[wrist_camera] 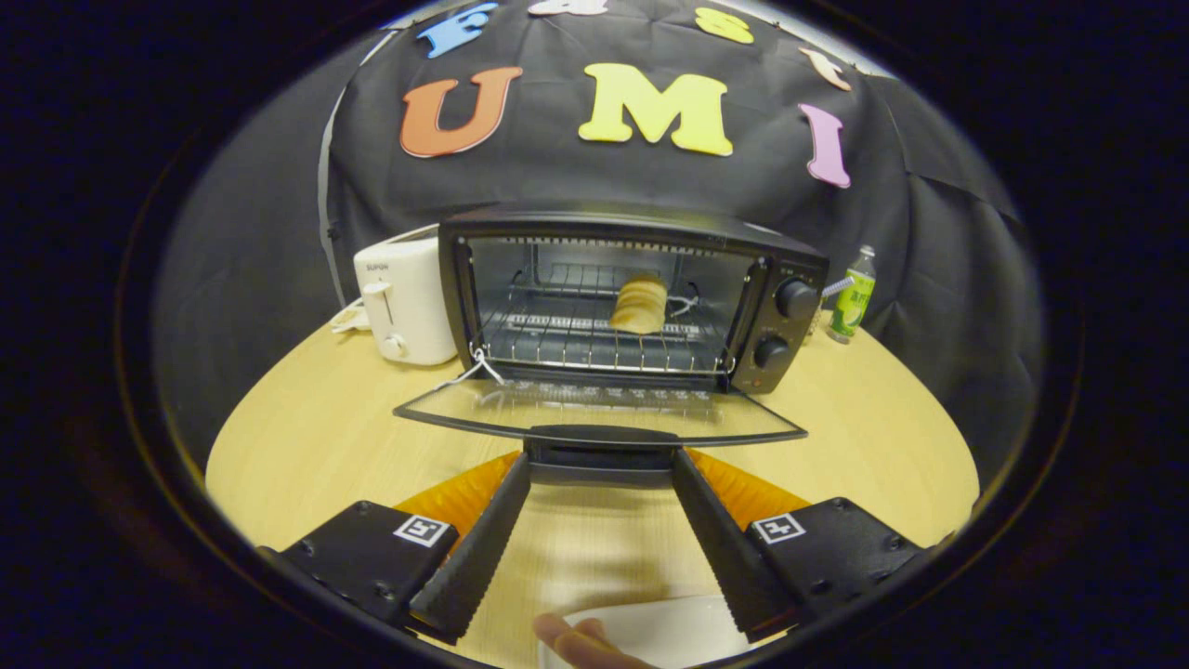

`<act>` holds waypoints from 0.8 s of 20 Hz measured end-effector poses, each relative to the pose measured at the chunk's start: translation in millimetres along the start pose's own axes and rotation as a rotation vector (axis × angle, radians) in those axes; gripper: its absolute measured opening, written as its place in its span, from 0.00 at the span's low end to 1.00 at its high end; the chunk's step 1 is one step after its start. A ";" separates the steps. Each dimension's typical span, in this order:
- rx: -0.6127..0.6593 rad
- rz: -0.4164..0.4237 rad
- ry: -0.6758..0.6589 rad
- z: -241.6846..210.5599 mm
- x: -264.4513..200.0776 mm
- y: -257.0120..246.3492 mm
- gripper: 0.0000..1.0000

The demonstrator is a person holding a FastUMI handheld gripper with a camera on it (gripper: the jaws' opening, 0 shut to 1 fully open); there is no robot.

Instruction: Open the toaster oven, put the food inside, and close the toaster oven door.

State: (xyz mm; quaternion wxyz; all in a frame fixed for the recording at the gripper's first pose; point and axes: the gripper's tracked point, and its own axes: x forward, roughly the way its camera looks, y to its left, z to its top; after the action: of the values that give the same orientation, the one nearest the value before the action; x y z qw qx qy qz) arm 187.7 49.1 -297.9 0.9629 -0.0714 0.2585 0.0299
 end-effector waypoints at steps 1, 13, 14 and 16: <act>-0.007 -0.007 0.008 -1.3 0.7 -0.5 1.00; -0.114 -0.042 -0.210 49.0 -10.6 -5.0 1.00; -0.129 -0.053 -0.223 51.8 -12.8 -7.9 1.00; -0.130 -0.054 -0.230 58.6 -17.3 -9.9 1.00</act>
State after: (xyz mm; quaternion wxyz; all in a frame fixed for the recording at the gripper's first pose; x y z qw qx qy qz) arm 202.6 47.9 -237.8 0.9800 -0.1366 0.1419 0.0287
